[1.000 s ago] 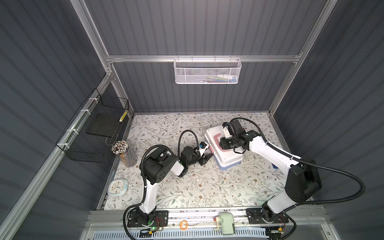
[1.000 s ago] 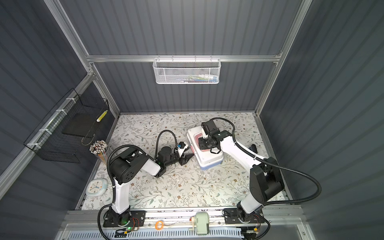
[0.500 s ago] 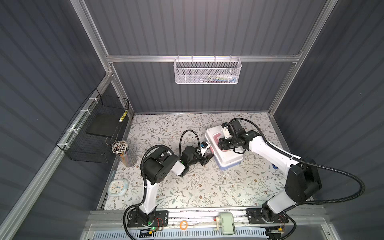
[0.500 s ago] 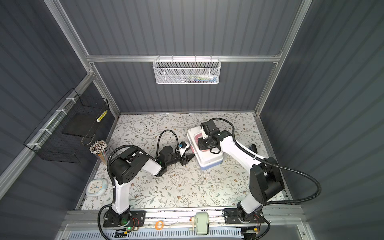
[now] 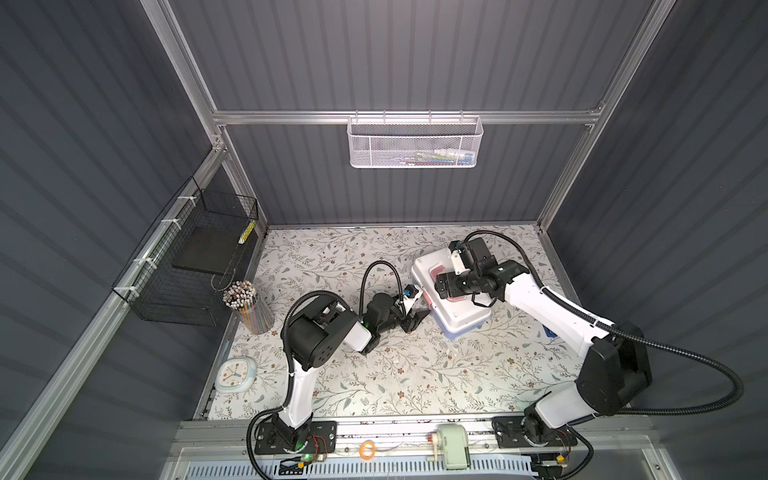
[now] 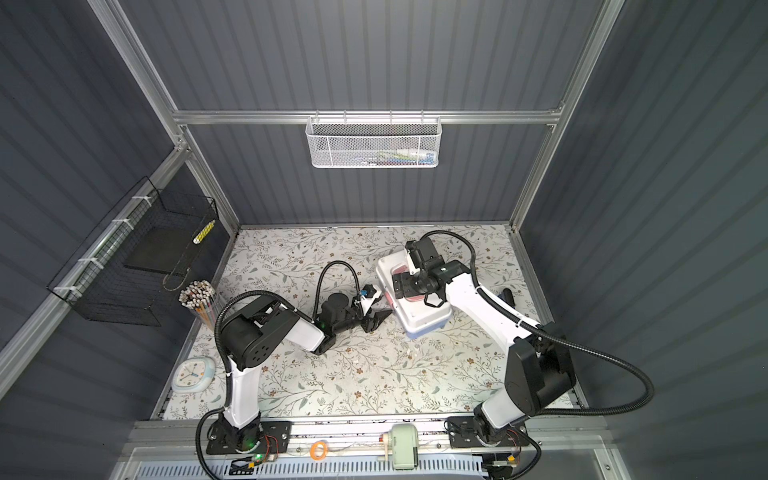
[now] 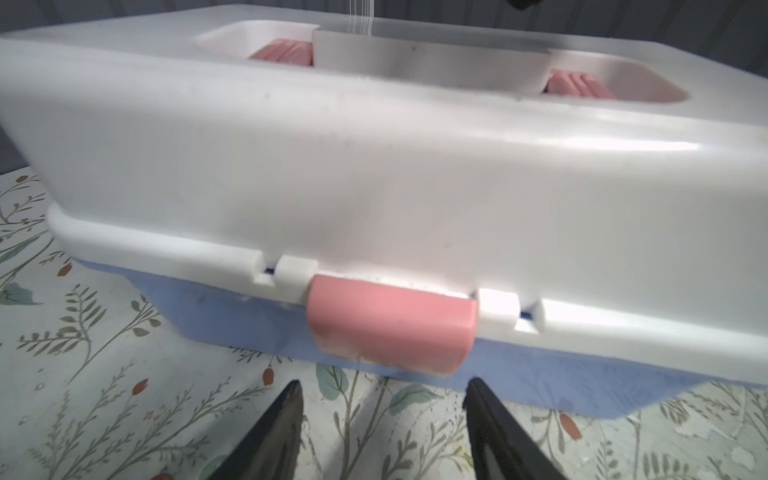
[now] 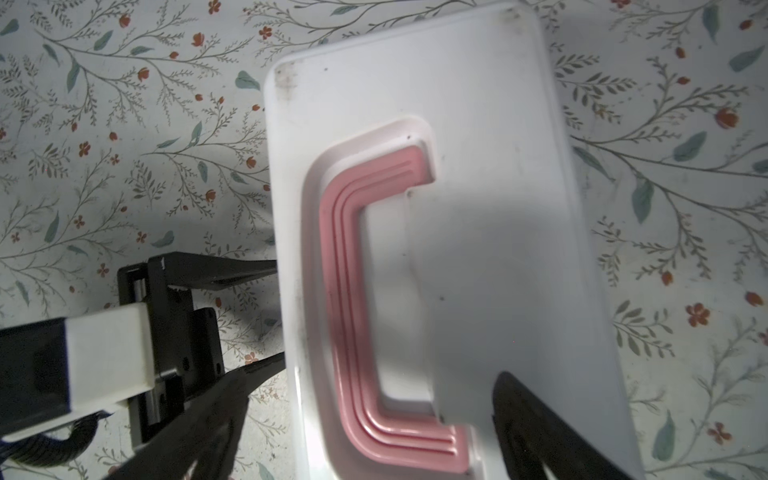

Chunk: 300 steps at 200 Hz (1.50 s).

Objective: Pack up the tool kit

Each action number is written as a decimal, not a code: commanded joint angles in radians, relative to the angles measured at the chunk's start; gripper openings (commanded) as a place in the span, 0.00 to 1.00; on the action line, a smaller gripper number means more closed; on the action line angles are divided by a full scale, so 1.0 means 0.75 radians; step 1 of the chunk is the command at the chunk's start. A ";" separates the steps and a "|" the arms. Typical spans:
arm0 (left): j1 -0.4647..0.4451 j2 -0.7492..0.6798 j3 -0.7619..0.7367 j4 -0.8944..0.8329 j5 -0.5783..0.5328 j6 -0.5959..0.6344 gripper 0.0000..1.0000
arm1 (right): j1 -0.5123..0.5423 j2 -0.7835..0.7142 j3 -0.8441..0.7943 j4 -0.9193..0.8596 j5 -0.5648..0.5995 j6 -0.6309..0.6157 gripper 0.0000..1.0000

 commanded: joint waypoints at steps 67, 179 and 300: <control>-0.021 -0.049 0.005 -0.034 -0.036 0.036 0.63 | -0.038 -0.046 0.014 -0.046 0.089 -0.141 0.99; -0.023 0.003 0.053 -0.015 -0.043 0.029 0.56 | -0.041 -0.055 -0.081 -0.006 -0.013 -0.159 0.99; -0.040 0.040 0.105 -0.075 -0.015 0.062 0.54 | -0.077 -0.055 -0.096 0.000 -0.047 -0.148 0.99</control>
